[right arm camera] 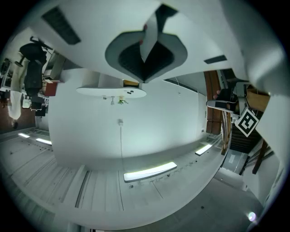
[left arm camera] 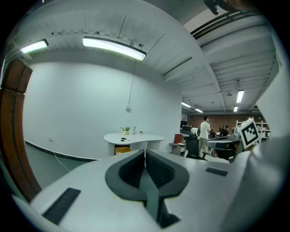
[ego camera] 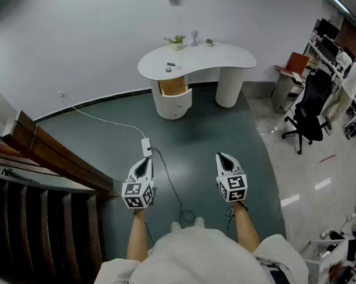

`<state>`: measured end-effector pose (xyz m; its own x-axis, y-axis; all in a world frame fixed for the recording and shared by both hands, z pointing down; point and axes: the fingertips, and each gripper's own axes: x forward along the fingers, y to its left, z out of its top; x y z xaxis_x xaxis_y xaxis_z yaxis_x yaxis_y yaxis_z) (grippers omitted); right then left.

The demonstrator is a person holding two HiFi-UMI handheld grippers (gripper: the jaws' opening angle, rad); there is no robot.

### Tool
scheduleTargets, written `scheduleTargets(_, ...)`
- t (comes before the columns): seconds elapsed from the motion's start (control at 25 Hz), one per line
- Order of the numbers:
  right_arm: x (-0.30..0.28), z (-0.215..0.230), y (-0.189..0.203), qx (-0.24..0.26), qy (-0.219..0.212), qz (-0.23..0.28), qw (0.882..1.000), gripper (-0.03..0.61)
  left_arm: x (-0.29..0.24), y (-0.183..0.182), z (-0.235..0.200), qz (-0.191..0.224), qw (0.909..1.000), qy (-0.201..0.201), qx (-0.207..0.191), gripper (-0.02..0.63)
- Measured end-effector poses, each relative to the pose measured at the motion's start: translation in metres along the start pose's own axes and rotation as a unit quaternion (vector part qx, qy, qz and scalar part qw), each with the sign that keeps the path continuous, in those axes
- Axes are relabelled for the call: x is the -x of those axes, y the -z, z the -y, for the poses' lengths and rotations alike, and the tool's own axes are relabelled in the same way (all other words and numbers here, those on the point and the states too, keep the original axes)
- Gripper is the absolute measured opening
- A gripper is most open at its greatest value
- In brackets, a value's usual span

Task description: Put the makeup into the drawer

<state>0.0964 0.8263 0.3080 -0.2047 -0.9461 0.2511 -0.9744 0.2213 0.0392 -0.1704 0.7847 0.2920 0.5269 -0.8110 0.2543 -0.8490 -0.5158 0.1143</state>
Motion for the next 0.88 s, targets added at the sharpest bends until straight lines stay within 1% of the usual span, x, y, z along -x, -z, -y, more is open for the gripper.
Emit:
scheduleTargets(0.44,0.006,0.007,0.009,0.006,-0.004,-0.009,1.0,-0.002,-0.003,0.003,0.014,-0.002,1.0,0.0,-0.001,0.017)
scheduleTargets(0.52,0.009,0.01,0.01,0.003,-0.008,-0.001,1.0,-0.002,-0.003,0.004,0.019,-0.002,1.0,-0.002,-0.001,0.017)
scheduleTargets(0.6,0.013,0.009,0.01,-0.011,-0.025,0.013,1.0,-0.002,-0.004,0.007,0.024,-0.003,1.0,-0.003,0.0,0.017)
scheduleTargets(0.64,0.013,0.008,0.011,-0.02,-0.038,0.019,0.999,0.015,-0.005,0.008,0.026,-0.003,1.0,-0.004,0.0,0.017)
scheduleTargets(0.68,0.013,0.007,0.011,-0.026,-0.051,0.023,0.998,0.153,-0.007,0.008,0.028,-0.004,1.0,-0.004,0.0,0.017)
scheduleTargets(0.72,0.013,0.007,0.012,-0.027,-0.059,0.026,0.998,0.211,-0.009,0.008,0.032,-0.004,1.0,-0.005,0.0,0.017)
scheduleTargets(0.88,0.016,0.016,0.021,-0.012,-0.064,0.017,0.998,0.244,-0.019,0.01,0.049,-0.005,1.0,-0.006,0.0,0.017)
